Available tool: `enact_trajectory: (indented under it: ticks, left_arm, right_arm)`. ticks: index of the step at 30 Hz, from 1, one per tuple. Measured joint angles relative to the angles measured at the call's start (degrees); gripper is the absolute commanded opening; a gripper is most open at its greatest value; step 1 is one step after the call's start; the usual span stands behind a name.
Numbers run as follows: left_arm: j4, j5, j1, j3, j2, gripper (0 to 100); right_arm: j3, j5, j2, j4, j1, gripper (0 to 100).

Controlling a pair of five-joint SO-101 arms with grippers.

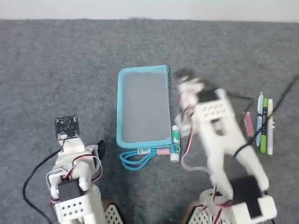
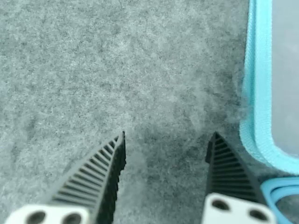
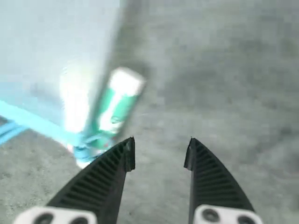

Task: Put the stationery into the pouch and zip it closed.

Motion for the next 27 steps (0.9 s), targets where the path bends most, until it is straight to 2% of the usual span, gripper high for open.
enact_trajectory:
  ticks: [8, 18, 24, 27]
  left_arm:
    - [0.00, 0.00, 0.00, 0.00, 0.00, 27]
    - [0.00, 0.00, 0.00, 0.00, 0.00, 27]
    - [0.00, 0.00, 0.00, 0.00, 0.00, 27]
    - [0.00, 0.00, 0.00, 0.00, 0.00, 27]
  right_arm:
    - [3.34, -0.35, 1.76, -6.68, -5.19, 16.6]
    - [3.34, -3.43, 7.03, -9.67, -10.29, 16.7]
    - [3.25, -3.52, 12.92, -12.57, -10.90, 16.5]
    - [2.81, -3.52, 14.15, -12.57, -10.11, 10.2]
